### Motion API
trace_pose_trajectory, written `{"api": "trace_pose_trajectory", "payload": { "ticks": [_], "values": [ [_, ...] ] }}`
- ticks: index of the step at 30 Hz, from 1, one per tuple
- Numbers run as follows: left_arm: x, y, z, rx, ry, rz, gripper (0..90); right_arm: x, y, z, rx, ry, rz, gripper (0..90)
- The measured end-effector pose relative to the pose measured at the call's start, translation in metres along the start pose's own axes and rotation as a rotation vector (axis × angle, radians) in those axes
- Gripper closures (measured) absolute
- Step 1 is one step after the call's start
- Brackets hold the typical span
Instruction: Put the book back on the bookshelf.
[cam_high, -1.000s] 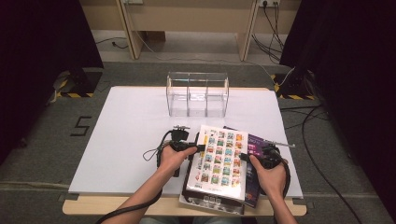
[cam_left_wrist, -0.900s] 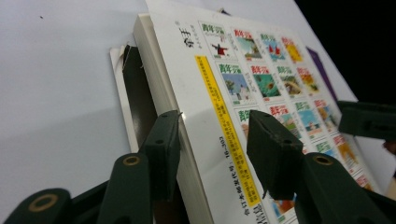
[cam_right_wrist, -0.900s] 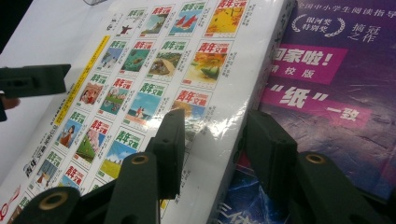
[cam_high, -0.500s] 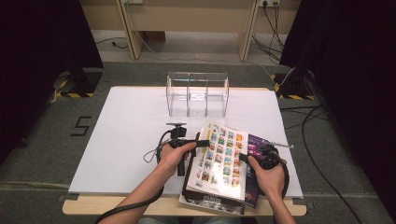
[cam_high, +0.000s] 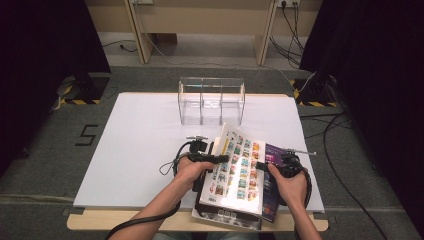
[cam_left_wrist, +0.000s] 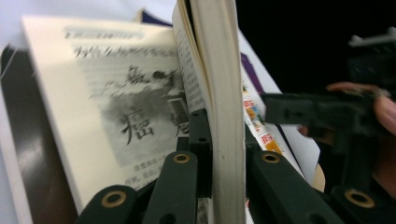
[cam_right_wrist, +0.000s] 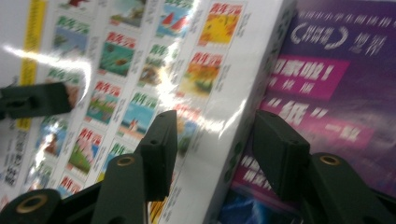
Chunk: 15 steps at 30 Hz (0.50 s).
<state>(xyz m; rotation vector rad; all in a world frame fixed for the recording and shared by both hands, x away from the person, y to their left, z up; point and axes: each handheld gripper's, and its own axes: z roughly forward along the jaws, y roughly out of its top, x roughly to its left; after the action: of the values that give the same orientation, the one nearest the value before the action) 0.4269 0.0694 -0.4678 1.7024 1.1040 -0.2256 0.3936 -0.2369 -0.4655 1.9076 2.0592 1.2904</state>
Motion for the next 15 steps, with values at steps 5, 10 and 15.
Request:
{"api": "trace_pose_trajectory", "payload": {
  "ticks": [5,10,15],
  "values": [
    [-0.001,-0.003,-0.003,-0.042,-0.038,0.089,83.1,-0.005,0.016,0.001,-0.016,0.016,0.009,46.2],
    [0.002,-0.007,-0.008,-0.08,-0.072,0.121,83.1,-0.014,0.036,0.011,0.005,0.054,0.044,44.5],
    [0.006,-0.01,-0.013,-0.11,-0.099,0.12,83.1,-0.018,0.04,0.021,0.031,0.088,0.081,44.4]
  ]
}}
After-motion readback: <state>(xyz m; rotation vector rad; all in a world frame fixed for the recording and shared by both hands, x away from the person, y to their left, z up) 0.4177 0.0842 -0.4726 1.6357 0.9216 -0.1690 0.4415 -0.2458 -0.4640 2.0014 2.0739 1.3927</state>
